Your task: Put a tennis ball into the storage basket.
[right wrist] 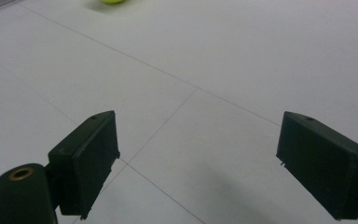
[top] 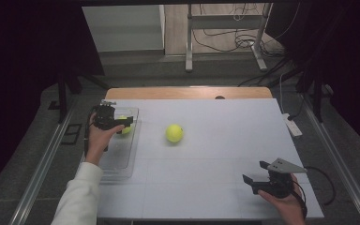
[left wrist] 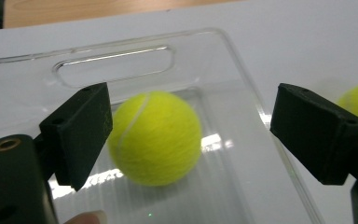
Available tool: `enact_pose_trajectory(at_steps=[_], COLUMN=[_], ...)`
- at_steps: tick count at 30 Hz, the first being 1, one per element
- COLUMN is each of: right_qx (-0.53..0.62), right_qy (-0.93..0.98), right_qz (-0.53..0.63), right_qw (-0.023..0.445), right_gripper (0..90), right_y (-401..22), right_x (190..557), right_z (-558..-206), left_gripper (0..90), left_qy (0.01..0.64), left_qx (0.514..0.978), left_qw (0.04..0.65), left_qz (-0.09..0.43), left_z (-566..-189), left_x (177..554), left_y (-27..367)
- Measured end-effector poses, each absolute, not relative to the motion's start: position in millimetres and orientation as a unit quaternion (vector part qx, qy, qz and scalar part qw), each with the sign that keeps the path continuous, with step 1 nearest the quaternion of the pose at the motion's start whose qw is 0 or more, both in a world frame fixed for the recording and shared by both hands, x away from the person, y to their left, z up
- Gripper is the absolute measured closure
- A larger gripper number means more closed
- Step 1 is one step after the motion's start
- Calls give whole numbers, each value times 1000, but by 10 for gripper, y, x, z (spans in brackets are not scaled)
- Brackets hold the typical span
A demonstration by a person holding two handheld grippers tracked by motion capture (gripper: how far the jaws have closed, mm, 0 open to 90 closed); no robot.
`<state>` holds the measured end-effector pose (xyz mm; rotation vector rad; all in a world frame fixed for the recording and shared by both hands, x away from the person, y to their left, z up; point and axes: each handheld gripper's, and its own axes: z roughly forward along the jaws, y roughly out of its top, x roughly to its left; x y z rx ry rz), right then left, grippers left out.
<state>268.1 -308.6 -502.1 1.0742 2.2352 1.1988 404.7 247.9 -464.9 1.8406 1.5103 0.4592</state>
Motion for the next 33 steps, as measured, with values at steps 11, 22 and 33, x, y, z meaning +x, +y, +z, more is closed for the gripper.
enact_pose_trajectory(at_steps=[11, 22, 33], right_qx=[385, 386, 386], right_qy=[797, 796, 797], right_qz=[425, 425, 423], right_qw=[192, 192, 191], right_gripper=[131, 131, 132], right_y=[-3077, -3072, -3069], right_x=[2676, 2677, 2697], right_z=[-5027, -5034, -5040], left_gripper=[153, 156, 158], left_qy=[549, 527, 515], left_qx=[716, 722, 719], left_qw=[393, 412, 438], left_qz=[179, 178, 161], left_z=[-4526, -4473, -4474], left_x=[3827, 3626, 3493], left_y=[2421, 2386, 2340])
